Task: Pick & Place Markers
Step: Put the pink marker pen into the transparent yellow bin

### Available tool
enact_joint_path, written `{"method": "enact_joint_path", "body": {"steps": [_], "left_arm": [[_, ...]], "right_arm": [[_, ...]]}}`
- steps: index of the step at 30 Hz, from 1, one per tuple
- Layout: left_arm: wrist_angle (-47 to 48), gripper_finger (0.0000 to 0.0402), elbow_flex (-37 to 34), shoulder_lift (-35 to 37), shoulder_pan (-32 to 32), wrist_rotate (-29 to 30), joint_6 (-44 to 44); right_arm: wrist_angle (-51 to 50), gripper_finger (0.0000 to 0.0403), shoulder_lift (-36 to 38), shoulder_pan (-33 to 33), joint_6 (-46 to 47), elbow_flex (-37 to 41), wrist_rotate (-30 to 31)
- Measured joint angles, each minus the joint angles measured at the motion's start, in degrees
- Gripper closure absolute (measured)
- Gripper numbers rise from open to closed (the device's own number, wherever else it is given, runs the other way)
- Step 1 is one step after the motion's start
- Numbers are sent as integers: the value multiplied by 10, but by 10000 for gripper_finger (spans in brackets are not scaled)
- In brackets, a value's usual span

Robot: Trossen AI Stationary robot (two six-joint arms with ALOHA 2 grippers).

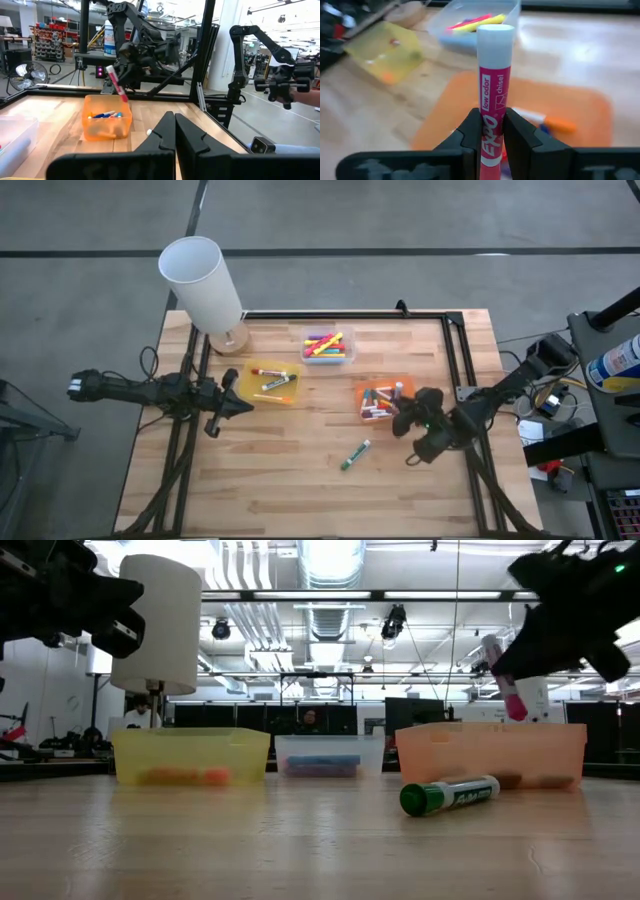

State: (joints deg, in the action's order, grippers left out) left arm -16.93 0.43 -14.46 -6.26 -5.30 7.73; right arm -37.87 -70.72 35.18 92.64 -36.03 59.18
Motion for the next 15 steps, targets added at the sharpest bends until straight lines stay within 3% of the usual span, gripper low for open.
{"method": "enact_joint_path", "body": {"steps": [4,8,13,15], "left_arm": [[0,401,0,0,0,0,0],[0,401,0,0,0,0,0],[0,401,0,0,0,0,0],[0,401,0,0,0,0,0]], "right_arm": [[-9,354,0,-45,-77,0,-20],[-17,354,0,-94,-145,0,-108],[-23,352,0,-132,-186,0,-168],[-23,330,0,-141,-184,0,-175]]}}
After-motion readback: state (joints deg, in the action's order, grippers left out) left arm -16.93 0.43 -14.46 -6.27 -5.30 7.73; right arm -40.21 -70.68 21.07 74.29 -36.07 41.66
